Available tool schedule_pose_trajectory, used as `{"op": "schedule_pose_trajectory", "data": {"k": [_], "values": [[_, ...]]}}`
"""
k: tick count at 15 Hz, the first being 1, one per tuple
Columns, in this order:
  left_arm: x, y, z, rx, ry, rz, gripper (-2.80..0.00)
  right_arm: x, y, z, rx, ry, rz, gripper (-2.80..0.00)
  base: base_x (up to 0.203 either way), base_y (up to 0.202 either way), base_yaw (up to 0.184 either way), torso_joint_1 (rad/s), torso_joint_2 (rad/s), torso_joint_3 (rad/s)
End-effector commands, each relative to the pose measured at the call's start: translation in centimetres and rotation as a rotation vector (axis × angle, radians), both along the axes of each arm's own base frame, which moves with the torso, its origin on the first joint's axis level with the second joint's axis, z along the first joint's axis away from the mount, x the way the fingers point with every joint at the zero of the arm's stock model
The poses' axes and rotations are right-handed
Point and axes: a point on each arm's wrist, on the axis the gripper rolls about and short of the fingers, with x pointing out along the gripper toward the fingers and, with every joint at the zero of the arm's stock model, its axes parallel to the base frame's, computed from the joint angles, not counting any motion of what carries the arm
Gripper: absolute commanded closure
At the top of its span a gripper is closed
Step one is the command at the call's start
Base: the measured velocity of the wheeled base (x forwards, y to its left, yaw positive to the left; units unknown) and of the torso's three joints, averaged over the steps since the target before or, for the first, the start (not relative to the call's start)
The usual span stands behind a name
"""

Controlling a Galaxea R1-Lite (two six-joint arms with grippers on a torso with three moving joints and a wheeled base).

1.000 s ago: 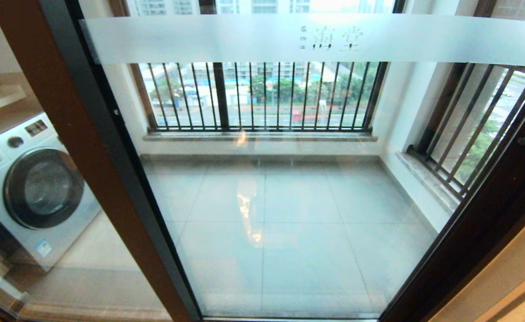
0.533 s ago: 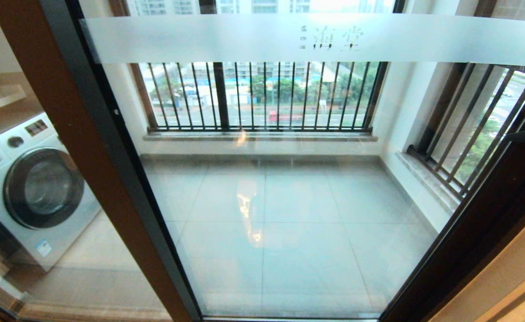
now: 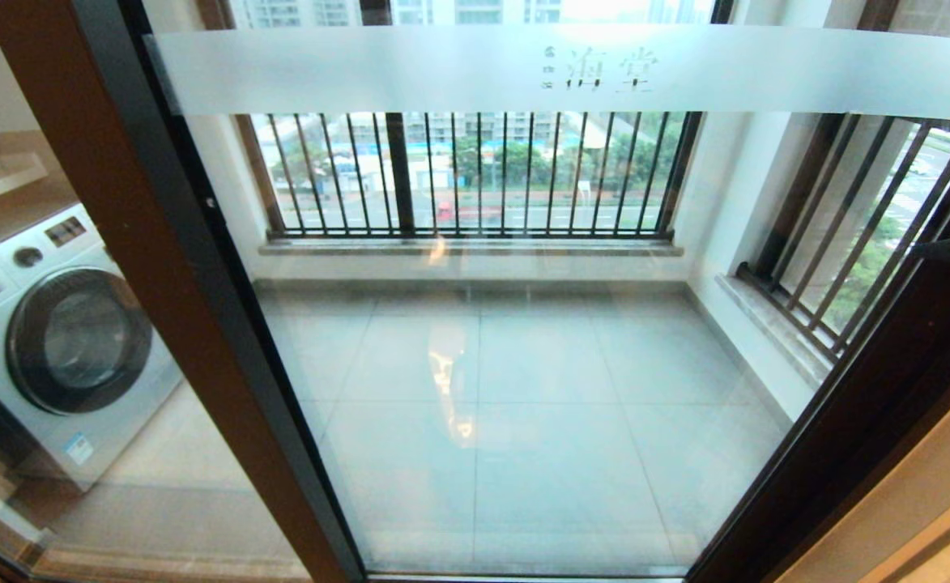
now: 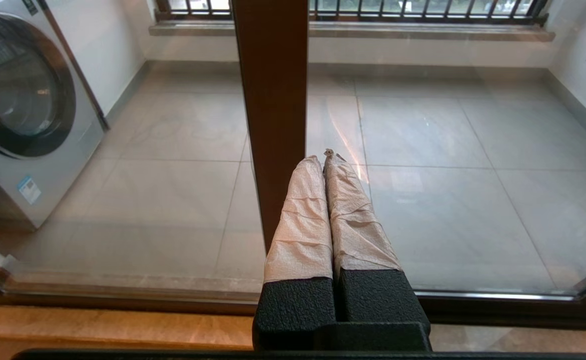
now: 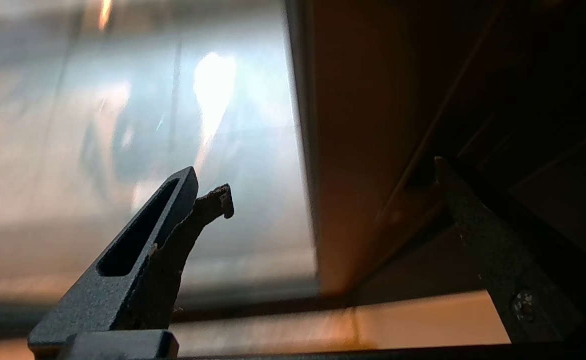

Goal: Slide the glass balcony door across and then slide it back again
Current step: Open the slid door

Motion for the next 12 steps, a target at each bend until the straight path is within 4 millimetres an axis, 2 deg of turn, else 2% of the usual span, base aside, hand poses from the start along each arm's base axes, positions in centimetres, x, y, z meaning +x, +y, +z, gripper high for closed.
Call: {"op": "schedule_pose_trajectory", "data": {"k": [1, 4, 7, 12], "values": [[0.0, 0.0, 0.0, 0.000, -0.001, -0.001, 0.00, 0.2, 0.4, -0.1, -0.035, -0.075, -0.020, -2.80, 0.000, 0.000, 0.000, 0.000, 0.00, 0.000], [0.0, 0.0, 0.0, 0.000, 0.000, 0.000, 0.00, -0.2, 0.9, -1.2, -0.042, -0.127, -0.037, -2.80, 0.000, 0.000, 0.000, 0.000, 0.00, 0.000], [0.0, 0.0, 0.0, 0.000, -0.001, -0.002, 0.00, -0.1, 0.9, -1.1, -0.043, -0.138, -0.036, -2.80, 0.000, 0.000, 0.000, 0.000, 0.00, 0.000], [0.0, 0.0, 0.0, 0.000, 0.000, 0.000, 0.00, 1.0, 0.2, -1.7, -0.038, -0.131, -0.035, -2.80, 0.000, 0.000, 0.000, 0.000, 0.00, 0.000]]}}
